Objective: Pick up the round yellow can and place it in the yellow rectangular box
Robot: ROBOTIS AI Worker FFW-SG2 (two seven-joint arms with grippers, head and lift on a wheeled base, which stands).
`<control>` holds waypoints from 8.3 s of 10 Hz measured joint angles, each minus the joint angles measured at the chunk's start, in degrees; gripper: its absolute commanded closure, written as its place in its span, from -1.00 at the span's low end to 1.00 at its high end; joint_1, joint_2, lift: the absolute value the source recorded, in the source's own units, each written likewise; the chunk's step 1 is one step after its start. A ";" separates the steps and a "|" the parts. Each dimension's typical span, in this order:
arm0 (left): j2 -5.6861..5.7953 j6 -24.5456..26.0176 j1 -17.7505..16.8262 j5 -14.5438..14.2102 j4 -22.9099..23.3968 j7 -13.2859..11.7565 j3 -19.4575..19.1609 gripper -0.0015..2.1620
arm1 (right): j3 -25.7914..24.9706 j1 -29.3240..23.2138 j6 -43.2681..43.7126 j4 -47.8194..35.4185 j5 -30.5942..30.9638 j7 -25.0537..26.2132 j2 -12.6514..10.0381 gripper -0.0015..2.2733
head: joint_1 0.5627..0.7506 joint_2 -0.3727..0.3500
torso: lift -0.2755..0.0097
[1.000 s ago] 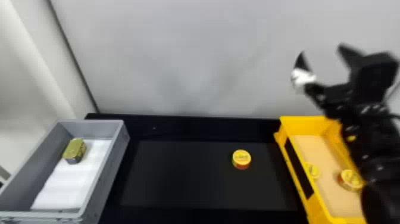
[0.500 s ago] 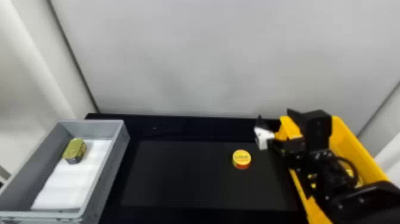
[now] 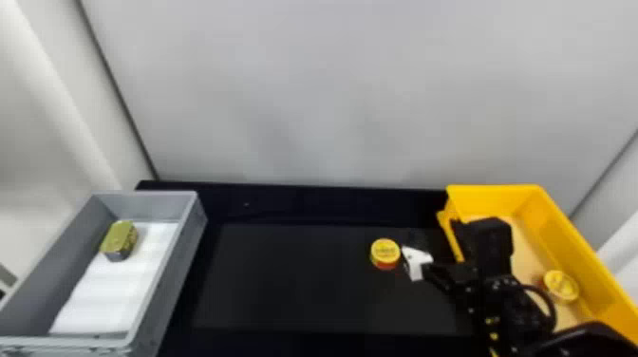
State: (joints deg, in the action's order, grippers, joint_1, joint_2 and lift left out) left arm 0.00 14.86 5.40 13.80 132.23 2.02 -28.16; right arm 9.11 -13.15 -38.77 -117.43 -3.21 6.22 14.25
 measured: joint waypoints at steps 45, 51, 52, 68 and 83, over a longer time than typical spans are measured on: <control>0.00 0.18 -1.35 1.84 -0.77 0.17 4.72 -0.94 | 6.44 33.11 12.26 58.65 4.14 -14.34 -7.37 -0.84 | 0.38 0.07 | 0.54; 0.00 0.38 -1.36 2.03 -0.89 0.17 4.91 -0.94 | 6.34 34.02 11.62 58.99 6.82 -12.31 -7.63 -0.84 | 0.38 0.07 | 0.54; 0.00 0.39 -1.36 2.03 -0.99 0.17 5.01 -0.94 | 6.40 34.26 11.44 58.96 7.29 -12.24 -7.67 -0.84 | 0.38 0.07 | 0.54; 0.00 0.12 -1.59 2.76 -0.71 0.17 6.36 -0.94 | 4.98 35.68 13.17 65.72 6.28 -12.12 -7.70 -0.83 | 0.38 0.07 | 0.54; 0.00 0.35 -1.87 3.34 -0.84 0.08 6.91 -0.94 | 4.88 37.16 19.46 71.36 5.28 -11.63 -8.05 -0.49 | 0.38 0.07 | 0.54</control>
State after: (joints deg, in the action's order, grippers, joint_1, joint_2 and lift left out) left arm 0.00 15.21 3.53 17.14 131.40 2.10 -21.25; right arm 13.99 24.00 -19.31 -46.07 2.07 -5.41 6.20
